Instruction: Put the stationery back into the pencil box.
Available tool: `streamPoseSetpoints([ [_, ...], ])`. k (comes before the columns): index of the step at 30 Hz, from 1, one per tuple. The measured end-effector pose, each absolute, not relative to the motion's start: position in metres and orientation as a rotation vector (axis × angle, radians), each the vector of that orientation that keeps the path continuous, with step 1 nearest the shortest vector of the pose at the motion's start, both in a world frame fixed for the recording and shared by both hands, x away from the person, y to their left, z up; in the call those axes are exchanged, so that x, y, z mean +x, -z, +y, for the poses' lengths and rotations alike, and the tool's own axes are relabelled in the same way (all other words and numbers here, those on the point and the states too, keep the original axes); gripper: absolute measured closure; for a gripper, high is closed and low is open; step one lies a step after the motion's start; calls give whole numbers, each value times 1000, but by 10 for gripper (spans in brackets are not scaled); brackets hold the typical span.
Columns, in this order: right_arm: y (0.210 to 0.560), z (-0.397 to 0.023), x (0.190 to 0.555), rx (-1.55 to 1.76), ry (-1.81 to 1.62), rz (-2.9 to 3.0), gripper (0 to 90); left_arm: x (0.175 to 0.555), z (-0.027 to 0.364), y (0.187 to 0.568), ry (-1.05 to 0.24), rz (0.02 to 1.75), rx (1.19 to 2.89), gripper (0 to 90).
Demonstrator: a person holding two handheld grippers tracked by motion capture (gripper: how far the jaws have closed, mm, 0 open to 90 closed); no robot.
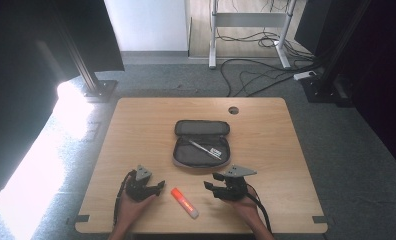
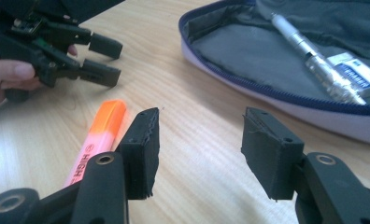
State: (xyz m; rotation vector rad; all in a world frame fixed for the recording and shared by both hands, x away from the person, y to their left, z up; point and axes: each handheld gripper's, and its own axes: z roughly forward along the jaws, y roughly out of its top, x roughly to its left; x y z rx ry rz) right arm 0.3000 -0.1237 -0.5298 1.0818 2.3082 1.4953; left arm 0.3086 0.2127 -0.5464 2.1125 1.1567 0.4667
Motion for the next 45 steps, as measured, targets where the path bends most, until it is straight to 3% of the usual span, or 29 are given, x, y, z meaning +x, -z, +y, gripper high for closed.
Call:
streamPoseSetpoints([
  [45, 539, -80, 270, 1016, -1482, 2442, 430, 309, 213, 546, -467, 1156, 2113, 321],
])
